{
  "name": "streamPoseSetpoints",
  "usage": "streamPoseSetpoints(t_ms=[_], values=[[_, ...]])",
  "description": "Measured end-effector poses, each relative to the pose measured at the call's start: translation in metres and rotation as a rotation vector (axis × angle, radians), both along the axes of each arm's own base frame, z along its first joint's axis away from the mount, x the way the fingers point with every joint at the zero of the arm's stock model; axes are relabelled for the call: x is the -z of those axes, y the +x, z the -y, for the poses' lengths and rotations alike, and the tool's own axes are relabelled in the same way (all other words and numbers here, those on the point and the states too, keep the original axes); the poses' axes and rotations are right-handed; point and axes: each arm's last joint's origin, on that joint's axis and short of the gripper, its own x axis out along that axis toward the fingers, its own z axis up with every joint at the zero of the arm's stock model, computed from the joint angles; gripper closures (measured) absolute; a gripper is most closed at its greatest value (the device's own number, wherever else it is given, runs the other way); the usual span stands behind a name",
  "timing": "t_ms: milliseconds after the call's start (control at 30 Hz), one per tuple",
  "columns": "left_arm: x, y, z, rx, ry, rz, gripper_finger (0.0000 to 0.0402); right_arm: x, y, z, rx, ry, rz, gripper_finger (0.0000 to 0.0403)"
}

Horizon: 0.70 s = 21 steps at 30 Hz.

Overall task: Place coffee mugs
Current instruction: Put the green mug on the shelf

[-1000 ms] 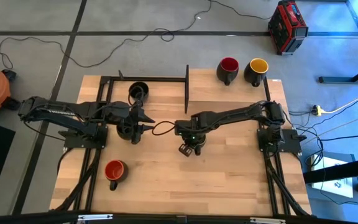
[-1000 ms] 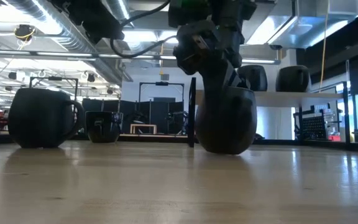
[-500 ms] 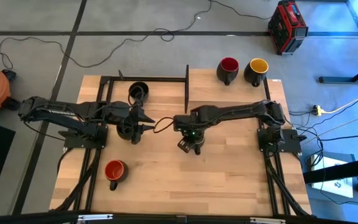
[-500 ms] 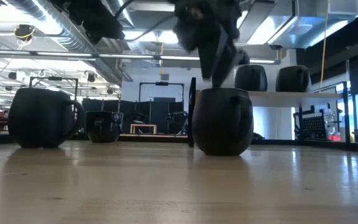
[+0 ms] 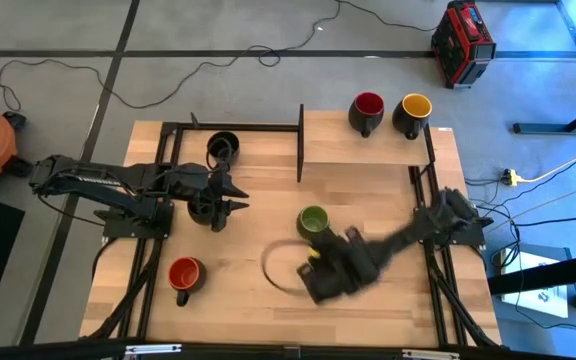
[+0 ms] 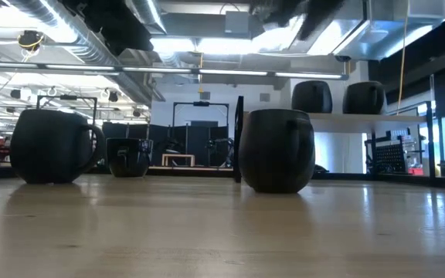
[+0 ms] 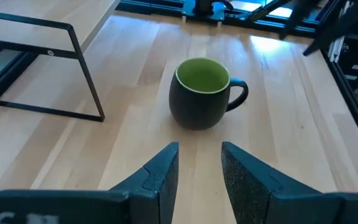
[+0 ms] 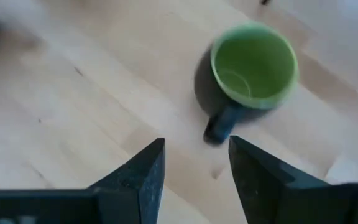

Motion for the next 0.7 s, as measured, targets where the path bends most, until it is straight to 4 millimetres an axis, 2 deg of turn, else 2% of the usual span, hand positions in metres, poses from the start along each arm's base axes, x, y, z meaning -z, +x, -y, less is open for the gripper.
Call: streamPoseSetpoints(t_ms=[100,267,367,467,700], values=[[0.0,0.0,0.0,-0.002,-0.003,-0.002,0.0285,0.024,-0.017,-0.024,0.109,-0.028,0.099,0.0237],[0.0,0.0,0.0,-0.002,-0.003,-0.003,0.0285,0.069,-0.034,-0.047,0.184,-0.086,0.339,0.0237],[0.0,0.0,0.0,0.0,-0.004,-0.004,0.0285,0.092,-0.043,-0.05,0.187,-0.101,0.386,0.0232],[0.001,0.0,0.0,0.0,-0.008,-0.008,0.0285,0.108,-0.048,-0.044,0.206,-0.109,0.38,0.0211],[0.003,-0.002,0.0,-0.012,-0.027,-0.034,0.0285,0.116,-0.051,-0.04,0.148,-0.207,0.368,0.0154]])
